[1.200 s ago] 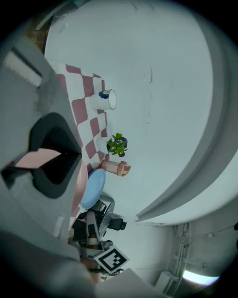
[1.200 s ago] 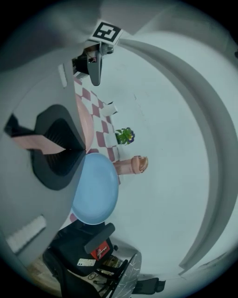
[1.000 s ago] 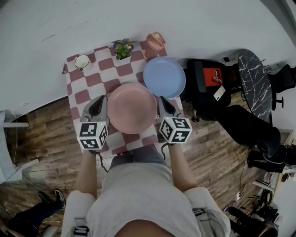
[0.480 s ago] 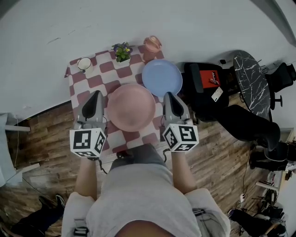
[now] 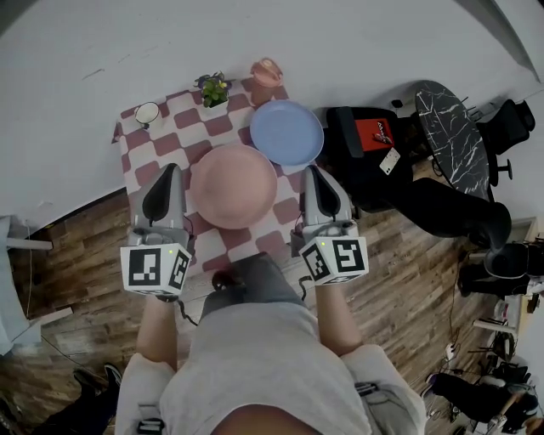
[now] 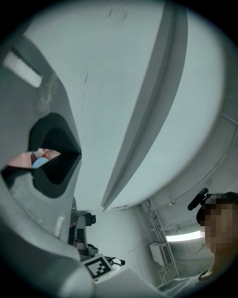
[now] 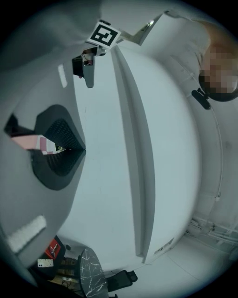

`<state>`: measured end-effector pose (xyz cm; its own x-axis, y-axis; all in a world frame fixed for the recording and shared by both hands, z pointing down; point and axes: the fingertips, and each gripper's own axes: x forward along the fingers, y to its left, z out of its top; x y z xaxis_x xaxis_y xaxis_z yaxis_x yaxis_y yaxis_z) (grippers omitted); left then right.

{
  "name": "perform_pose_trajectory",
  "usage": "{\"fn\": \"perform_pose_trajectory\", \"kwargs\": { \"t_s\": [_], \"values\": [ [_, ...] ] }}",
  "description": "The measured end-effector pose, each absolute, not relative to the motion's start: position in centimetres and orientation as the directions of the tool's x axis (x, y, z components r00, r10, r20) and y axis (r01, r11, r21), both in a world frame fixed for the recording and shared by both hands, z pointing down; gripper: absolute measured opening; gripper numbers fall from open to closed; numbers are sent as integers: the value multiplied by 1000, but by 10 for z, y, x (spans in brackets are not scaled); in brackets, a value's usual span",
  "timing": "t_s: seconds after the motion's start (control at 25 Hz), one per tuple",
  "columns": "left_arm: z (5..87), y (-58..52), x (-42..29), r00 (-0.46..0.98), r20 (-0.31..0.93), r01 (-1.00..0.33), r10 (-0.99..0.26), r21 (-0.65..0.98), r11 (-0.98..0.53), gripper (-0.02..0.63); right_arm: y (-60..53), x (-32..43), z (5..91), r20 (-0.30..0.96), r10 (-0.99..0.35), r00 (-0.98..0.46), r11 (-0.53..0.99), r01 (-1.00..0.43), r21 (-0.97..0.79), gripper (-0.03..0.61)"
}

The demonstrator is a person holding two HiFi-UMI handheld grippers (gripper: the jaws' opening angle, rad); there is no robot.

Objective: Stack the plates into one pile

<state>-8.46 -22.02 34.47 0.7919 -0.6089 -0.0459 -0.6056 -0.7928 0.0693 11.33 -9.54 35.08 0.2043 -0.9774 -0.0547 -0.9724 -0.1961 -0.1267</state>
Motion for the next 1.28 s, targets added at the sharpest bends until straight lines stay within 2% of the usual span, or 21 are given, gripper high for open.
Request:
{"fn": "perform_pose_trajectory", "kwargs": {
  "t_s": [0.36,0.64,1.0,1.28],
  "values": [
    [325,-207,-85,775,-103,-616,-623,98,-782,6,-85,132,314,-177,-967,184,-166,-980,-113,1],
    [304,-217,-40,752,-135,-627,-645,156,-763,6,-113,178,291,-207,-976,71,-44,-990,-131,2],
    [313,-231,53,760,-65,-627,-647,190,-755,6,-153,264,304,-101,-995,-15,31,-985,-168,0],
    [359,-249,121,762,129,-648,-635,178,-741,6,-191,318,348,72,-993,-98,81,-974,-214,2]
  ]
}}
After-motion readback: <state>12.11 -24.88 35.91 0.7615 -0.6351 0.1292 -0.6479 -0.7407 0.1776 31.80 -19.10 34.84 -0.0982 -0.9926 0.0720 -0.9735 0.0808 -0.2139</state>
